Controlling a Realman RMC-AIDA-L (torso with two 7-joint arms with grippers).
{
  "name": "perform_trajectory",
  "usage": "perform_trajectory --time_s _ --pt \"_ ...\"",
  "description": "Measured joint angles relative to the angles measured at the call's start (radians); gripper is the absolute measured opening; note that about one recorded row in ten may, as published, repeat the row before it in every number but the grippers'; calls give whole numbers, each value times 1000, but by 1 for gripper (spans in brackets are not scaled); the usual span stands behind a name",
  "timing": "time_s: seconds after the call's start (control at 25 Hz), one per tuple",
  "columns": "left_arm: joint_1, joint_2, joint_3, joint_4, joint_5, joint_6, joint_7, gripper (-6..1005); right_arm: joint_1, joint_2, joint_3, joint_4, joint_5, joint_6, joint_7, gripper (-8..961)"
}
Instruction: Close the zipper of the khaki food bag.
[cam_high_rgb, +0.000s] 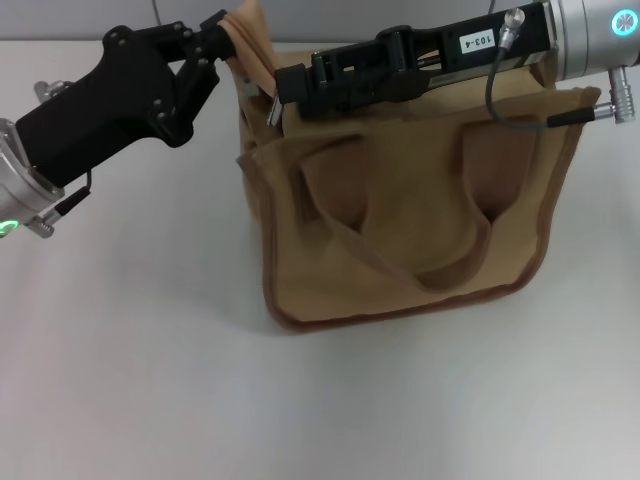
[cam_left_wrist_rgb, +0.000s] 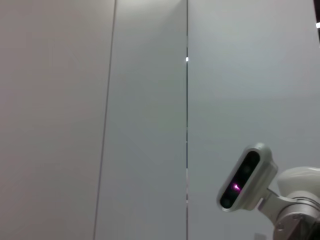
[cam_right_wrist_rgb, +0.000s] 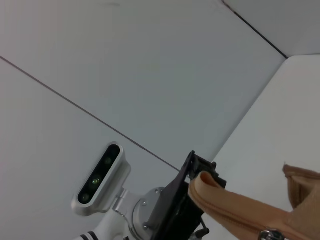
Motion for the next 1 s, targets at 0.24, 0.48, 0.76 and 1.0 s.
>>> perform_trajectory --time_s 0.24,0.48,0.76,1.0 --pt "-16 -1 13 0 0 9 -11 15 -5 2 -1 0 0 15 -3 756" --pt "-32 -2 26 -1 -2 13 -13 15 -6 9 -17 -4 1 34 -9 756" --pt "-39 -3 24 -10 -44 13 -21 15 -11 19 -21 -10 10 49 -33 756" --pt "-41 -3 42 -10 -47 11 -24 15 -13 25 -16 -19 11 51 -43 757"
